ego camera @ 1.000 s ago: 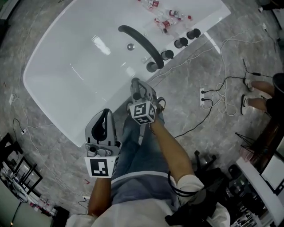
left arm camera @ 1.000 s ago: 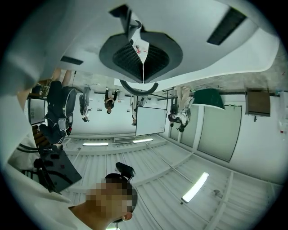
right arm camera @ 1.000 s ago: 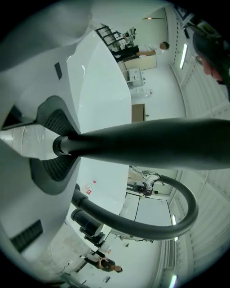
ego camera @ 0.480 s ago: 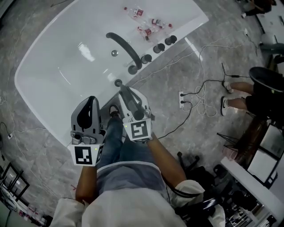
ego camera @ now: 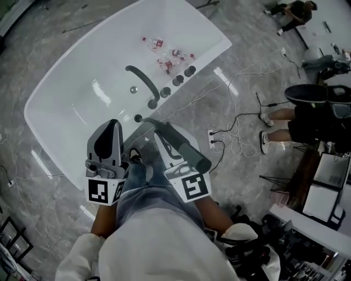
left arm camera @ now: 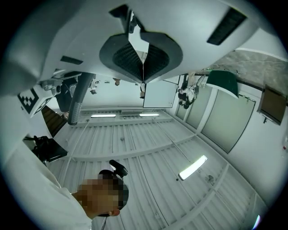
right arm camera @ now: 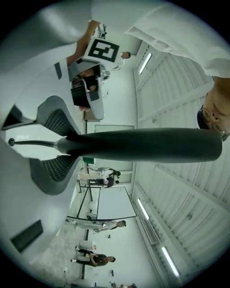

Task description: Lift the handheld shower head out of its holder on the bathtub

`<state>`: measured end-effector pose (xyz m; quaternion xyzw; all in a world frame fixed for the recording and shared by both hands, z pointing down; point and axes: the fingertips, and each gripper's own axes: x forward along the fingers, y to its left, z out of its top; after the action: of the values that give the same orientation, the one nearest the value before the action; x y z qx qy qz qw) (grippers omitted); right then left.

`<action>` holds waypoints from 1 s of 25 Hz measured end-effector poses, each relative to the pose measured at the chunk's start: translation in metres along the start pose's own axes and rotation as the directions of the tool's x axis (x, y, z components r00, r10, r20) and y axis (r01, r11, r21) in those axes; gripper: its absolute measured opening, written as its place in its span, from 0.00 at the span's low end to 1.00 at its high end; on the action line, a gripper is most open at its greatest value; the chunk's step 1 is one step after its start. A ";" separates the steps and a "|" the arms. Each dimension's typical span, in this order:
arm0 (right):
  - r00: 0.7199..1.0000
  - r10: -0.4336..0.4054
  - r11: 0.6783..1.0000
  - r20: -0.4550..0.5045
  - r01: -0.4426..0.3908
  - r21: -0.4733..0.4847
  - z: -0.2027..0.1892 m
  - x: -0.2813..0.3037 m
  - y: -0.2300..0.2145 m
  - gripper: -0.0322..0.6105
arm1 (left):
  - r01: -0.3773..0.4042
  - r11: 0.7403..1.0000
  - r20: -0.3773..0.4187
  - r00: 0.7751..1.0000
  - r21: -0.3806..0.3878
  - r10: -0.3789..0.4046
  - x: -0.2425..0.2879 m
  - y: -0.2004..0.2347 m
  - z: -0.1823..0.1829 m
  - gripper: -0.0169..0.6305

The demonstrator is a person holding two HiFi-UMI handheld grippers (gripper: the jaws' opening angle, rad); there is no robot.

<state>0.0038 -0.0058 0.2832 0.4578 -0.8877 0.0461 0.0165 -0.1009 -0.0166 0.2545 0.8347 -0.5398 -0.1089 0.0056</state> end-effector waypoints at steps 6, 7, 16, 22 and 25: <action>0.999 0.033 0.999 0.040 -0.033 -0.005 0.097 -0.055 0.002 0.26 | 0.036 0.999 0.092 0.995 0.028 -0.039 0.002 -0.054 0.093 0.05; 0.998 0.035 0.999 0.048 -0.035 -0.002 0.108 -0.058 0.000 0.26 | 0.041 0.999 0.106 0.993 0.034 -0.045 0.005 -0.060 0.104 0.05; 0.990 0.055 0.997 0.132 -0.060 0.038 0.156 -0.071 -0.008 0.26 | 0.057 0.998 0.149 0.987 0.035 -0.061 0.017 -0.094 0.135 0.05; 0.978 0.046 0.996 0.202 -0.060 0.065 0.178 -0.087 -0.019 0.26 | 0.087 0.996 0.131 0.987 0.012 -0.088 0.023 -0.111 0.130 0.05; 0.973 0.042 0.996 0.228 -0.059 0.070 0.188 -0.093 -0.027 0.26 | 0.085 0.996 0.133 0.987 0.019 -0.087 0.026 -0.117 0.130 0.05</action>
<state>0.0817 0.0359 0.0912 0.4377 -0.8927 0.0279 -0.1033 -0.0099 0.0234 0.1079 0.8480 -0.5032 -0.1613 -0.0409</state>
